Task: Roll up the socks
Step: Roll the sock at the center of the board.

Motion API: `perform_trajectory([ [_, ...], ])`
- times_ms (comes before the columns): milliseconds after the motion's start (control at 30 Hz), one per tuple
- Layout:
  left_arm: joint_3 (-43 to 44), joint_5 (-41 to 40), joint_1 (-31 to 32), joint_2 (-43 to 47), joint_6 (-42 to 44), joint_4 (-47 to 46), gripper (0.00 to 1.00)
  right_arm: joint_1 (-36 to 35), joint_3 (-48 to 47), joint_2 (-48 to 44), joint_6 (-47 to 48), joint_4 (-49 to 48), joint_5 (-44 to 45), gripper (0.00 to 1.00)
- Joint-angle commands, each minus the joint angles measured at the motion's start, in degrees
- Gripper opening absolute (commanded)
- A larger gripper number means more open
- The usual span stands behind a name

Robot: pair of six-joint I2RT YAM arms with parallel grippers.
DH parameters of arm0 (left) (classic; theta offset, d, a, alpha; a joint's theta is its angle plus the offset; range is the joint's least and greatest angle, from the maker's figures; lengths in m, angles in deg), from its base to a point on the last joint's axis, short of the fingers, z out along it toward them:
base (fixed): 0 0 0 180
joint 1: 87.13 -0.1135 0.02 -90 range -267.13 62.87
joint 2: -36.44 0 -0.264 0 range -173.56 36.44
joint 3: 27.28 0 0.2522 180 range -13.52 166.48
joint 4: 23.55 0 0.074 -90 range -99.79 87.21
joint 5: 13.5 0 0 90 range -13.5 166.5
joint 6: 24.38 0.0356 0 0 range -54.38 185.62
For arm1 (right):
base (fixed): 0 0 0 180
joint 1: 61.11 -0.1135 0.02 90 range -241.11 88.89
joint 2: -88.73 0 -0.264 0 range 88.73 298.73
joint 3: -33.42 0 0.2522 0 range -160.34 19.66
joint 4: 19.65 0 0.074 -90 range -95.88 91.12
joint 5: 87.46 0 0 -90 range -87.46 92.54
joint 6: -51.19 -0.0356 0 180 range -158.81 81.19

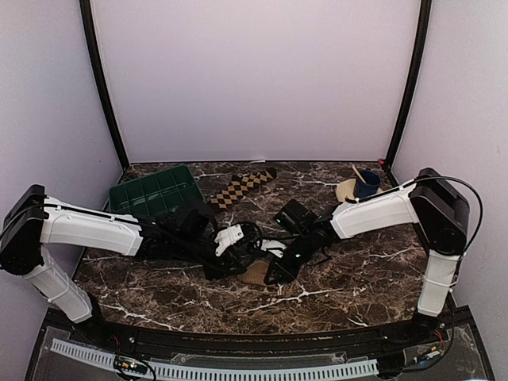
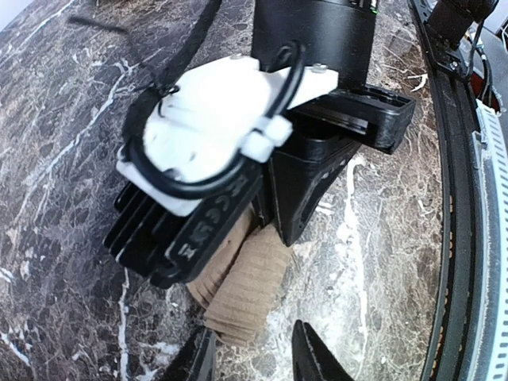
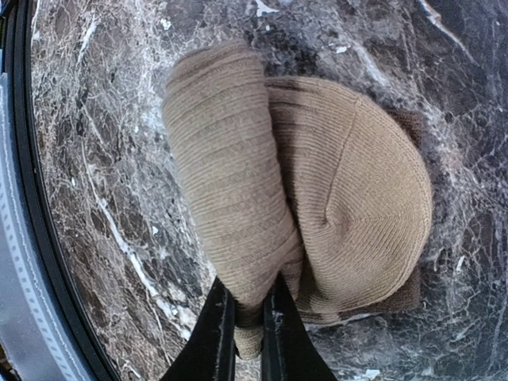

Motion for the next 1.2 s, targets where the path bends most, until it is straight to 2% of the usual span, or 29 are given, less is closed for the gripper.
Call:
perform_trajectory([
  [0,0.14,-3.82,1.64,-0.31,3.59,-0.77,0.36,1.12,-2.11,2.15,0.58,4.46,-4.41,0.0],
  [500,6.39,-7.37,5.31,-7.41,12.35,4.1,0.37,3.07,-6.57,5.19,1.31,8.63,-10.75,0.0],
  [1167,6.93,-7.46,6.53,-11.8,15.14,4.16,0.38,3.81,-8.22,7.11,2.65,11.41,-13.42,0.0],
])
